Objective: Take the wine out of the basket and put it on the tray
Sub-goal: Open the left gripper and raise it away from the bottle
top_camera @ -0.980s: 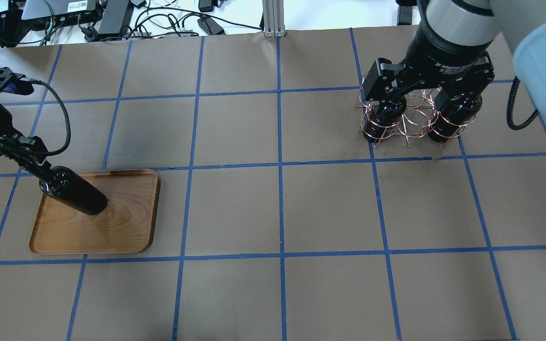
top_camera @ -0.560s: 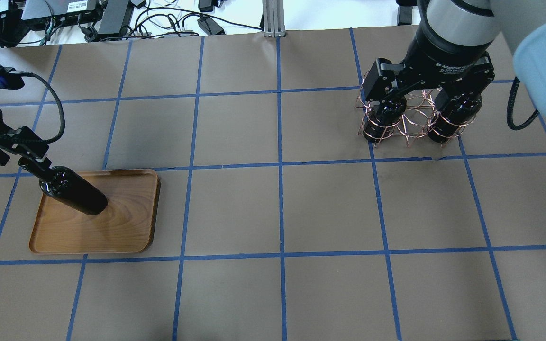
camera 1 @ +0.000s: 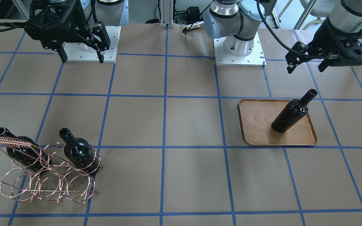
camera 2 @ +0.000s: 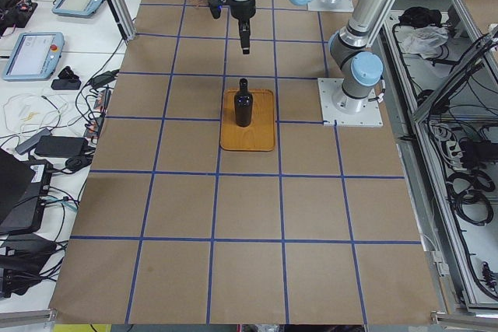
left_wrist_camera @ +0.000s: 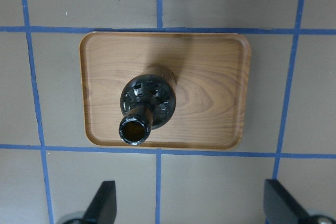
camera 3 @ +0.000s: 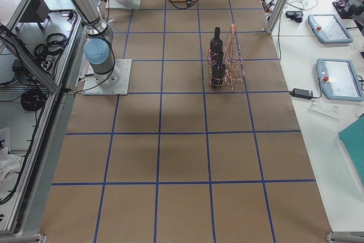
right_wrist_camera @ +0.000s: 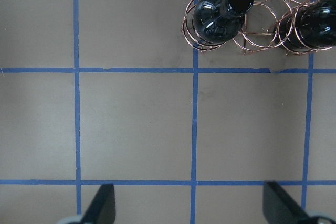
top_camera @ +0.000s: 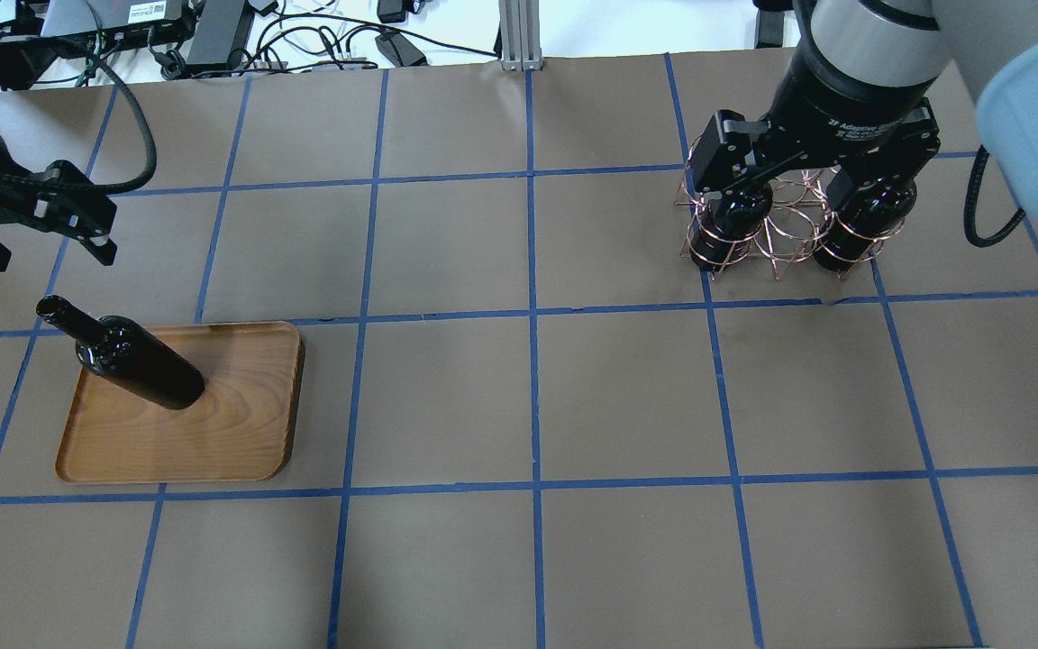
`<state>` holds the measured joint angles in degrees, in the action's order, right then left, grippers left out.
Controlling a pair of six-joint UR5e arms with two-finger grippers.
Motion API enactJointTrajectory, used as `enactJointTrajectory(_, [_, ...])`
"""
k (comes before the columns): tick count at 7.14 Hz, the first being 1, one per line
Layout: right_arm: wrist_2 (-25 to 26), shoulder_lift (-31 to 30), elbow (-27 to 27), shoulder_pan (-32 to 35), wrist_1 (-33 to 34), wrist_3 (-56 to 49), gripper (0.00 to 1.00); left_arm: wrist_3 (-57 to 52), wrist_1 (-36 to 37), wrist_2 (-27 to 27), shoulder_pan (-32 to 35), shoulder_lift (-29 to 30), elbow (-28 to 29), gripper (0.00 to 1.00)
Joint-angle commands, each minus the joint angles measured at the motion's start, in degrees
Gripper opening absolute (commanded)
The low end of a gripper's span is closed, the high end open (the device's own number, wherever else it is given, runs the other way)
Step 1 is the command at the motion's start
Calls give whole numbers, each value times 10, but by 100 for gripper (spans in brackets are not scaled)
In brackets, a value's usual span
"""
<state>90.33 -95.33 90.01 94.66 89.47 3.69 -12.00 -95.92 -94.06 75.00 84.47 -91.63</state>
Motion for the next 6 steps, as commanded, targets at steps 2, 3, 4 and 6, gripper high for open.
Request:
enactJointTrajectory(2, [0,0,1,0,0,0,100,62,4,44,104,-12,-2,100])
enactJointTrajectory(3, [0,0,1,0,0,0,100,111,4,40,123,-12,-2,100])
enactJointTrajectory(4, [0,0,0,0,0,-1,100,115,4,41,139,-16,-4,100])
enactJointTrajectory(6, [0,0,1,0,0,0,100,113,23,40,144,-17,-8,100])
